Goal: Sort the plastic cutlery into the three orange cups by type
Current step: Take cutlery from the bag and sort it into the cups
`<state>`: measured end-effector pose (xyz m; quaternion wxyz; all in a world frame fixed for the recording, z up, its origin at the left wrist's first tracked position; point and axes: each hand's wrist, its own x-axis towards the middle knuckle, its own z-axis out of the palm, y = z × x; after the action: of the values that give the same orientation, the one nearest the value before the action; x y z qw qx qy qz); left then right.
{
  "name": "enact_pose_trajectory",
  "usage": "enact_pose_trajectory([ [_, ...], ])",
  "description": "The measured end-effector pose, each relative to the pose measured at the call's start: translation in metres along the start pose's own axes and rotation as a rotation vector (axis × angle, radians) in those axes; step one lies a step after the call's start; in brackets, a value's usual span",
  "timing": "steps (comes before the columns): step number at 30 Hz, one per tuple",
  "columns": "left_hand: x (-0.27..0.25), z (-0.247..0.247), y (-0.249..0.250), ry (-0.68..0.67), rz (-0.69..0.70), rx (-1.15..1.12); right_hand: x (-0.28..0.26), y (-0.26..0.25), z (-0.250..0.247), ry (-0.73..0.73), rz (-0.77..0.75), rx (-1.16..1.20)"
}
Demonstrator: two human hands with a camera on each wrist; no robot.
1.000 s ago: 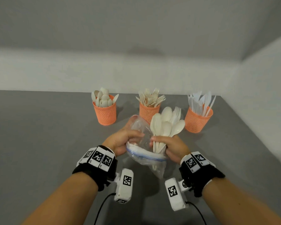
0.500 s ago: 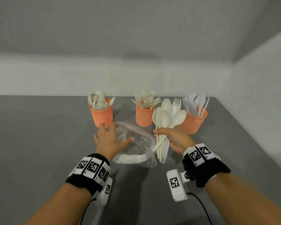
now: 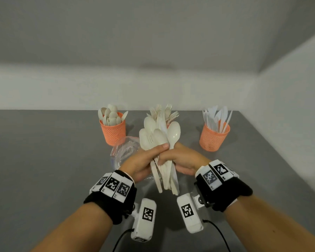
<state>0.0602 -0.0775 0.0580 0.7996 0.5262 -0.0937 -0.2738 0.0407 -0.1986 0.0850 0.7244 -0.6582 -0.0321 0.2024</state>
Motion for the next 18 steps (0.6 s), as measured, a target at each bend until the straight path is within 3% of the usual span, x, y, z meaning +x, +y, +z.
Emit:
enact_pose_trajectory([
  [10,0.0079,0.0056,0.0086,0.112,-0.050,-0.211,-0.0078,-0.0029,-0.0024,-0.161,0.215,-0.059],
  [16,0.0054,0.0085,0.0026,0.047,-0.041,-0.170,-0.0059,-0.0033,-0.0004,-0.182,0.241,-0.353],
  [18,0.0062,0.0108,0.0027,0.060,-0.067,-0.157,-0.0054,-0.0033,0.0007,-0.122,0.207,-0.508],
])
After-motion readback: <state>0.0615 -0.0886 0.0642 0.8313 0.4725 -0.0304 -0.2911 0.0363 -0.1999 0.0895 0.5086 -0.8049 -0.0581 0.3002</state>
